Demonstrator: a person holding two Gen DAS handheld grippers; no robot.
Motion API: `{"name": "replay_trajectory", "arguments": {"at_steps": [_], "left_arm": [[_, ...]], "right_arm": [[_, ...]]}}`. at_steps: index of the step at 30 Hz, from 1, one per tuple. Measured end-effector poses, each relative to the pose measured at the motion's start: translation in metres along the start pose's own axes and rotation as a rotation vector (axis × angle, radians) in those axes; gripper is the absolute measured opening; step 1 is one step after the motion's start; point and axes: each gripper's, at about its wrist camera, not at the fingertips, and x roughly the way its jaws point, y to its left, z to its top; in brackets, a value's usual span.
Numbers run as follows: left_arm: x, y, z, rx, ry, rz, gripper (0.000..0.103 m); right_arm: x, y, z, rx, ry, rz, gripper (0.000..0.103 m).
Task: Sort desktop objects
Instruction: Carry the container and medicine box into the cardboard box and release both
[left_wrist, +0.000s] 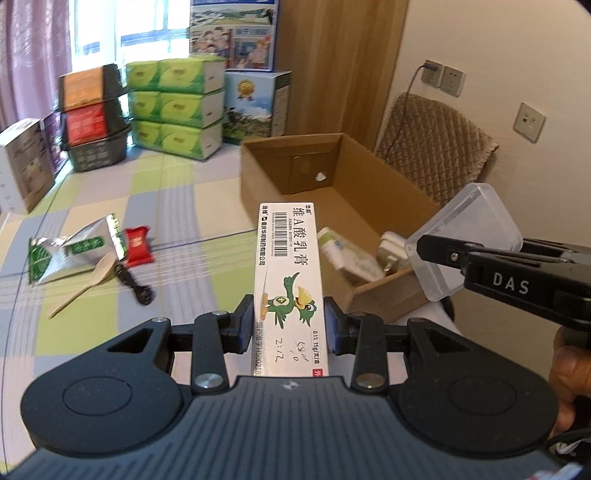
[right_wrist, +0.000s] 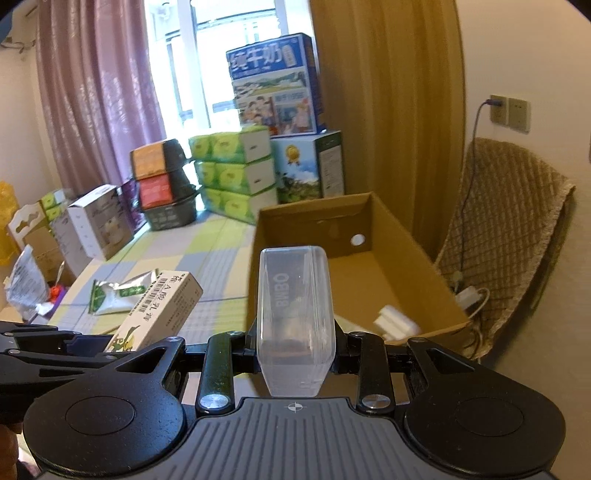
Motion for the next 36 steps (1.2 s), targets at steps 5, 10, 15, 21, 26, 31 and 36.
{"name": "replay_trajectory", "arguments": {"at_steps": [5, 10, 15, 21, 26, 31, 36], "left_arm": [[0.01, -0.018, 0.015, 0.023, -0.006, -0.022, 0.033], [0.024, -0.031, 0.029, 0.039, -0.01, -0.036, 0.033], [0.043, -0.037, 0.045, 0.045, -0.004, -0.043, 0.033], [0.07, -0.04, 0.064, 0.042, 0.002, -0.056, 0.033], [0.098, -0.042, 0.075, 0.039, 0.017, -0.07, 0.033], [0.115, -0.033, 0.082, 0.008, 0.014, -0.076, 0.04], [0.105, -0.019, 0.079, -0.022, -0.014, -0.062, 0.041]], "right_arm": [[0.002, -0.025, 0.009, 0.007, -0.011, -0.035, 0.028], [0.011, -0.043, 0.018, 0.004, -0.011, -0.054, 0.028], [0.029, -0.058, 0.028, 0.017, 0.005, -0.043, 0.028], [0.05, -0.073, 0.039, 0.023, 0.017, -0.053, 0.028], [0.065, -0.083, 0.046, 0.025, 0.028, -0.07, 0.028], [0.075, -0.088, 0.046, 0.035, 0.043, -0.076, 0.028], [0.084, -0.088, 0.04, 0.035, 0.064, -0.075, 0.028]]}}
